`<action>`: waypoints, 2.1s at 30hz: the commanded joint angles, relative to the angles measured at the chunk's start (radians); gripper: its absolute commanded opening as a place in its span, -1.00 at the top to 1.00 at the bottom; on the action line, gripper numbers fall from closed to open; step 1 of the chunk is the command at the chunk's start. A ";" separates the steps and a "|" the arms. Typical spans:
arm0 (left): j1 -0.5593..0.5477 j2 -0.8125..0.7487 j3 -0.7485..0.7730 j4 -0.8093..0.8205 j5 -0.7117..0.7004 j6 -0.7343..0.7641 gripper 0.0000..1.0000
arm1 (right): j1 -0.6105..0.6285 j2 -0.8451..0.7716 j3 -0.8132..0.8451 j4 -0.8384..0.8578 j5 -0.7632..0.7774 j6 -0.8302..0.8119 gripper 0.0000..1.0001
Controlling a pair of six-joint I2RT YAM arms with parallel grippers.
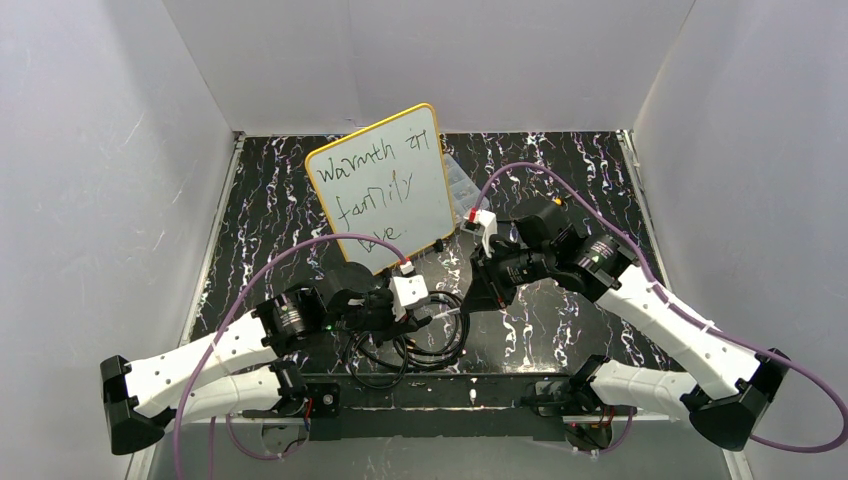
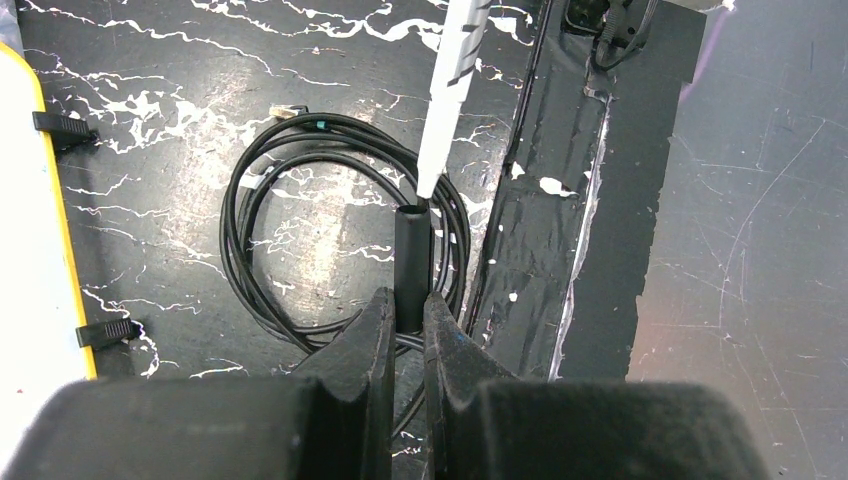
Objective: Write a sentence on the whiteboard
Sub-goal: Insert the whiteboard marker without the cap into the pen cap.
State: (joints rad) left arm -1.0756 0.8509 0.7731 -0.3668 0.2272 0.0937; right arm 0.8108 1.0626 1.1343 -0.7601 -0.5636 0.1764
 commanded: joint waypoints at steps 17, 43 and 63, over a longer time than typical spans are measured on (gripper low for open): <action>0.002 -0.043 -0.003 0.011 0.088 0.000 1.00 | -0.002 0.047 -0.036 0.058 -0.150 -0.039 0.97; 0.002 -0.024 0.018 0.235 0.029 -0.077 1.00 | -0.002 0.092 -0.102 0.212 -0.264 0.012 0.97; 0.002 0.052 0.103 0.374 0.055 -0.055 1.00 | 0.001 0.094 -0.173 0.280 -0.281 0.048 0.97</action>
State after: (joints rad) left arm -1.0756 0.9112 0.7635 -0.3191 0.2790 0.0277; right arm 0.7826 1.1461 0.9821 -0.5648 -0.7723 0.2020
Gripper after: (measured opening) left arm 0.064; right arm 0.186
